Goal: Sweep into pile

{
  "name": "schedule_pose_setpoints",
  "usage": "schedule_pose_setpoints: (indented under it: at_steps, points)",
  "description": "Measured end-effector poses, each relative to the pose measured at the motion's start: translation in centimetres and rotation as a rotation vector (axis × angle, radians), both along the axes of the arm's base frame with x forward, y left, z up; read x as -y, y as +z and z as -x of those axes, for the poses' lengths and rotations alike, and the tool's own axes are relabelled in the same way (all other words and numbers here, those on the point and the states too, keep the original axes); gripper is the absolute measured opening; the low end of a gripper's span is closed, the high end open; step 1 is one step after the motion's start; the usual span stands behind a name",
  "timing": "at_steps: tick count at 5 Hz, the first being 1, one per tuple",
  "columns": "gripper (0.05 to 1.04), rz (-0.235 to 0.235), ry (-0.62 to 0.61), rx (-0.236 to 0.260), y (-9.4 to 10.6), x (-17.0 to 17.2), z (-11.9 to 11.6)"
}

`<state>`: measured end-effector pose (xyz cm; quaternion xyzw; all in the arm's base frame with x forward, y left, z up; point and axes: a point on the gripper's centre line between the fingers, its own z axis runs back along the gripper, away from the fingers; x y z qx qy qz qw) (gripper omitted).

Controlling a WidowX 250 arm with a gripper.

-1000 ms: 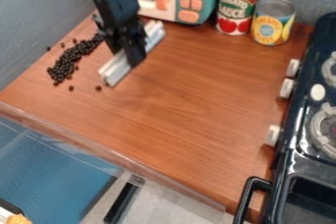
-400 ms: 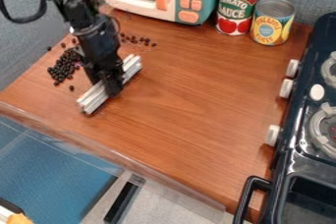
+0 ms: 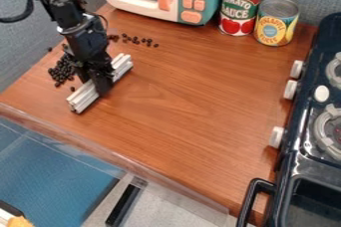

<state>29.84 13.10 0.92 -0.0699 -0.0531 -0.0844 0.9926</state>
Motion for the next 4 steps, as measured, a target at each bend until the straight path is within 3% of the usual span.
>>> schedule_pose_setpoints:
  at_steps: [2,3,4]
  points:
    - [0.406,-0.028,0.046,-0.002,0.1,-3.4,-0.2]
    - [0.406,-0.067,0.054,-0.021,0.1,-4.4,-0.4]
    - [0.406,-0.069,0.070,-0.026,0.1,-4.4,-0.3]
